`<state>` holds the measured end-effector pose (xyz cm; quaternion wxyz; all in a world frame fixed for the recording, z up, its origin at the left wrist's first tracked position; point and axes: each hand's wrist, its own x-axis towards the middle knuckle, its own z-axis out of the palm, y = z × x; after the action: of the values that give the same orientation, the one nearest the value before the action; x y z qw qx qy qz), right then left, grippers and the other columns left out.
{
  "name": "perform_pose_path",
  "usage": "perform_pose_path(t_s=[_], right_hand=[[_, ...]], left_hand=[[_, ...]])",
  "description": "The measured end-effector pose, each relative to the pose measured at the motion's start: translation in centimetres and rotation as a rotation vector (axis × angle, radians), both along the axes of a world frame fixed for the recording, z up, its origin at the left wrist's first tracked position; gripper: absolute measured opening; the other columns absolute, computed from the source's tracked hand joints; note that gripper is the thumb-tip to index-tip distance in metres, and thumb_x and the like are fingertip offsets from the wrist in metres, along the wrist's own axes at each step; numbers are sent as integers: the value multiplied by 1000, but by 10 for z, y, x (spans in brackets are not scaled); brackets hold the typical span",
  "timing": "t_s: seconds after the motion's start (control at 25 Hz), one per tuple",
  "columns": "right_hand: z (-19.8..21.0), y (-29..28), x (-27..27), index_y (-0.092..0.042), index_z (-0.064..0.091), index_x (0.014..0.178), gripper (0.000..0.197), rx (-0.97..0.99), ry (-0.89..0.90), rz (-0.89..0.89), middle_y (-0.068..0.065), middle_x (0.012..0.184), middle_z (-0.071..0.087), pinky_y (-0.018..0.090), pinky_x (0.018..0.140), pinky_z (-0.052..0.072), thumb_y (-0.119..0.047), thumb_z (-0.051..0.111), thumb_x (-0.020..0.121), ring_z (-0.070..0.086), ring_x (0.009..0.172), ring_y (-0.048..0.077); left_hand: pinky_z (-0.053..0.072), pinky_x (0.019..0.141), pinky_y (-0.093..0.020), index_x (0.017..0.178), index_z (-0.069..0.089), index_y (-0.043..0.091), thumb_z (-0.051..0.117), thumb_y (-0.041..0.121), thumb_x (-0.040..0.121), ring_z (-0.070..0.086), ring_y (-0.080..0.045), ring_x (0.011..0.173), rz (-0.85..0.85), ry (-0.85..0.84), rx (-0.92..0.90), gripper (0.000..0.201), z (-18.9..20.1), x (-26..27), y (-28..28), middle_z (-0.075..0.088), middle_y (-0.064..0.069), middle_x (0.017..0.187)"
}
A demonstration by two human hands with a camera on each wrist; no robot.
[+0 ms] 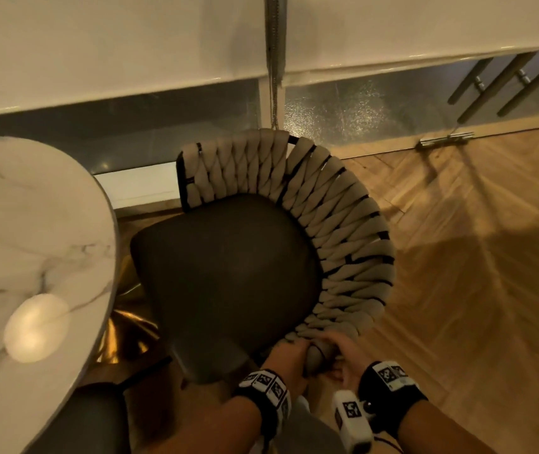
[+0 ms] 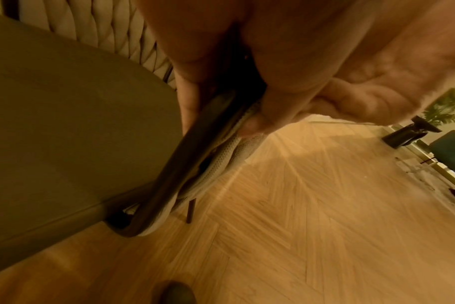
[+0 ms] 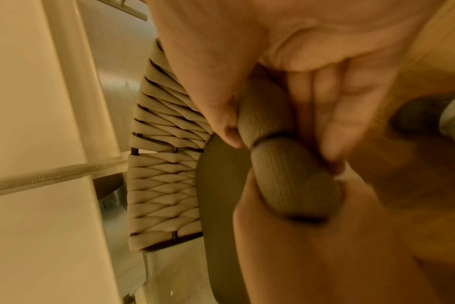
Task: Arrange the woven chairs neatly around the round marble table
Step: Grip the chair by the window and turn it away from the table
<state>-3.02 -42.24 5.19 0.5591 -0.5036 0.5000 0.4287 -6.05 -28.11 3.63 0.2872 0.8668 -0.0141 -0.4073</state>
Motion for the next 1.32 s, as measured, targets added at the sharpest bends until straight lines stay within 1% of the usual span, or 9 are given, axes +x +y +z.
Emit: perform_pose_path(t_s=[0.12,0.24,0.44,0.48,0.68,0.88,1.04,1.16,1.32], right_hand=[[0,-27,34,-11,55,112,46,-58,-98,-46,17,105,61,49,72,57,-44,68,84,61,86,37],[-30,-64,80,-13,56,118,70,-314,-171,36,14,113,61,51,70,58,-51,81,65,61,89,38],[-157,-134,99,-13,65,116,95,-289,-224,290,17,105,72,63,83,56,-41,90,28,69,93,42],[-169,-137,91,-15,65,116,93,-233,-222,290,16,107,72,63,84,56,-38,89,29,69,94,42],[-57,-70,46,-13,69,107,46,-175,-260,116,17,101,73,56,76,59,-17,86,64,68,93,40],[-57,-51,20,-6,67,109,27,-145,-262,-20,19,106,69,35,48,59,-10,72,82,66,87,34],[-67,-39,26,2,65,107,28,-151,-289,-34,28,115,67,45,65,60,-14,71,84,67,83,37],[-66,-27,33,-5,64,92,15,-152,-317,-98,23,102,68,58,77,59,-14,73,83,66,84,38],[-66,-23,28,-9,63,104,24,-167,-412,-159,11,95,67,52,74,60,-17,74,84,66,83,31]], left_hand=[[30,120,-37,150,35,16,52,18,94,39,-31,141,-50,-11,32,58,3,1,2,40,-11,155],[33,118,-41,148,36,17,57,15,92,42,-32,139,-80,19,71,60,0,-2,7,43,-11,153],[47,103,-50,136,45,20,64,23,85,57,-38,120,-266,21,176,55,-2,-3,24,56,-12,137],[49,101,-50,135,46,20,64,23,85,58,-38,118,-285,14,184,53,-2,-5,28,58,-12,134],[49,101,-48,137,43,28,62,19,88,59,-36,119,-286,16,218,54,2,-11,63,59,-8,135],[49,104,-44,137,48,34,58,14,88,61,-33,119,-186,1,270,54,-10,-5,94,63,-7,131],[52,100,-40,121,61,31,58,12,84,64,-28,114,-52,-20,280,42,-30,1,105,68,-3,122],[52,98,-40,113,64,25,56,13,85,65,-29,113,-14,8,318,31,-43,-2,112,69,-5,120],[54,92,-38,104,66,22,63,20,84,67,-27,106,40,18,321,21,-48,-14,114,71,-5,111]])
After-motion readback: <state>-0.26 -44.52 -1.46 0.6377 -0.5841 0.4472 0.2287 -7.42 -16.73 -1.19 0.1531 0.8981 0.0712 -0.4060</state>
